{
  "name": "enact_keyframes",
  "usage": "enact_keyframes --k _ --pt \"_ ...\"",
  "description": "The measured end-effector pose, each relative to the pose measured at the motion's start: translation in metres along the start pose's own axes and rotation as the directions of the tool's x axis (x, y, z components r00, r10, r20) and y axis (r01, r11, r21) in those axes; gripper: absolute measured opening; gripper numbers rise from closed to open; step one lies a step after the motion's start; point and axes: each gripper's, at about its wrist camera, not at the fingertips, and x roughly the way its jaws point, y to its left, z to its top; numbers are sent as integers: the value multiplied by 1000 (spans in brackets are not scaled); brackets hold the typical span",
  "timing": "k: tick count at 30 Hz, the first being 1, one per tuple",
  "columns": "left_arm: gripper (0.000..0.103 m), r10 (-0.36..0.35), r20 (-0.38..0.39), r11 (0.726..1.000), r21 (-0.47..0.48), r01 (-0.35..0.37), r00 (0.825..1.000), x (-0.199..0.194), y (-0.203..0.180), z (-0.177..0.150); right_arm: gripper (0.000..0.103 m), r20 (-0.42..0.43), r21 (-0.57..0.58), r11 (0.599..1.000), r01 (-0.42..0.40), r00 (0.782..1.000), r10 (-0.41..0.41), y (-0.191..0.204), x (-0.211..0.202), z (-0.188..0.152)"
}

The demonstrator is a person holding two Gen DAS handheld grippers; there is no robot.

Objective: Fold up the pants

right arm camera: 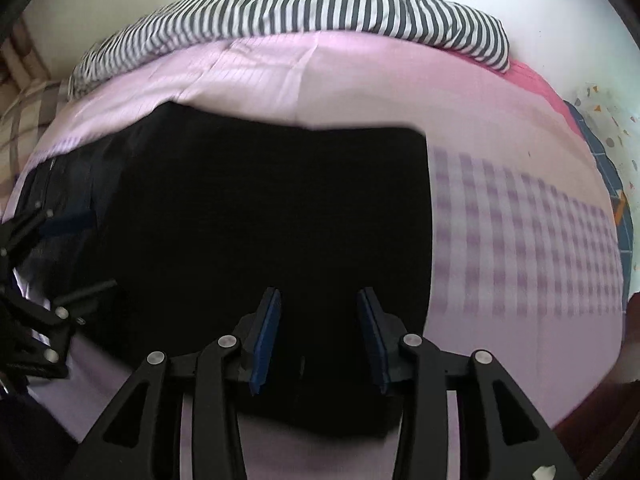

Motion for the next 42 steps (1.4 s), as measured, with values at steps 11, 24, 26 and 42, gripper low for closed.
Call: enact_keyframes --k 11,24,26,42 --pt "87 -57 -34 998 7 58 998 7 -8 -21 46 20 36 999 15 1000 -16 5 3 -21" --pt "88 15 -21 999 -38 -16 1000 -9 -2 -22 48 -19 40 998 52 999 -51 10 5 -10" --pt "88 49 -10 997 -65 -50 999 -20 7 -25 48 -26 38 998 51 998 -50 15 5 -7" --pt "88 260 187 730 -680 -67 947 -165 188 -121 51 -40 -198 973 -118 993 112 157 35 62"
